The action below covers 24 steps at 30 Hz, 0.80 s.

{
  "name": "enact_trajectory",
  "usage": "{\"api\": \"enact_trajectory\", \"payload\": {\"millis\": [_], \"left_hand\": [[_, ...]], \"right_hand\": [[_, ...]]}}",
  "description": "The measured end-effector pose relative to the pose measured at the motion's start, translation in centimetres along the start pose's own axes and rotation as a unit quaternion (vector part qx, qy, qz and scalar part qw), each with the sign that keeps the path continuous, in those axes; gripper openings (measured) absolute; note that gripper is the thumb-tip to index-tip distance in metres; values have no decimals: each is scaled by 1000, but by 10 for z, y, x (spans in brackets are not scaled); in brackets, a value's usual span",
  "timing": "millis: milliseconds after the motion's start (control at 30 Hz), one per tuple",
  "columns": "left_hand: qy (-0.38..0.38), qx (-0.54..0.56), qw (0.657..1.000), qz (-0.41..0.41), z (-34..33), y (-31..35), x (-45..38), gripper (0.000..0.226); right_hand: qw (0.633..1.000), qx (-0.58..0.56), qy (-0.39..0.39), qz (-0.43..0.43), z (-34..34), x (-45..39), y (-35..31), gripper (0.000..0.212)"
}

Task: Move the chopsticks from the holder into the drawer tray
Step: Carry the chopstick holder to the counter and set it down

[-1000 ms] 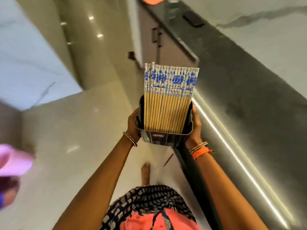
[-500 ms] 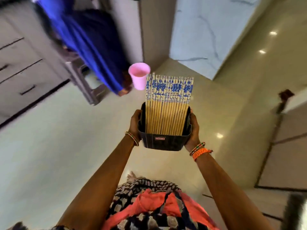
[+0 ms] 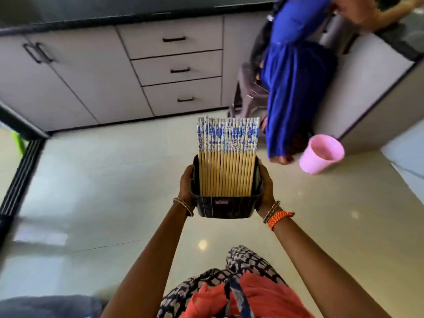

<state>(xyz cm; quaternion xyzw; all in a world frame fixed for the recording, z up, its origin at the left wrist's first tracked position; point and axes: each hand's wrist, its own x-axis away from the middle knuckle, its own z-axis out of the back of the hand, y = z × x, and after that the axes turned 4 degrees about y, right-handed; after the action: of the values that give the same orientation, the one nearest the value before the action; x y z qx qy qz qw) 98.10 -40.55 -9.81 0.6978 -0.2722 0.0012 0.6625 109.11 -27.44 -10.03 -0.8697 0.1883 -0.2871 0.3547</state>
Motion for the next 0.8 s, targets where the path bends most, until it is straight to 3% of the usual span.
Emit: {"api": "enact_trajectory", "payload": {"millis": [200,467,600,800], "left_hand": [[74,32,997,-8,22,39,-101,29],[98,27,994,-31,13,124,-279,30],[96,41,993,-58,9,169,-361,29],[60,121,991,-13,9,219,-485,38]], "right_hand": [[997,19,-50,-50,-65,-120,-5,57],[996,33,-57,-55,-148,-306,-46,63],[996,64,-58,-17,-194,-384,-72,64],[992,93,-80,18,-246,-501,-98,67]]}}
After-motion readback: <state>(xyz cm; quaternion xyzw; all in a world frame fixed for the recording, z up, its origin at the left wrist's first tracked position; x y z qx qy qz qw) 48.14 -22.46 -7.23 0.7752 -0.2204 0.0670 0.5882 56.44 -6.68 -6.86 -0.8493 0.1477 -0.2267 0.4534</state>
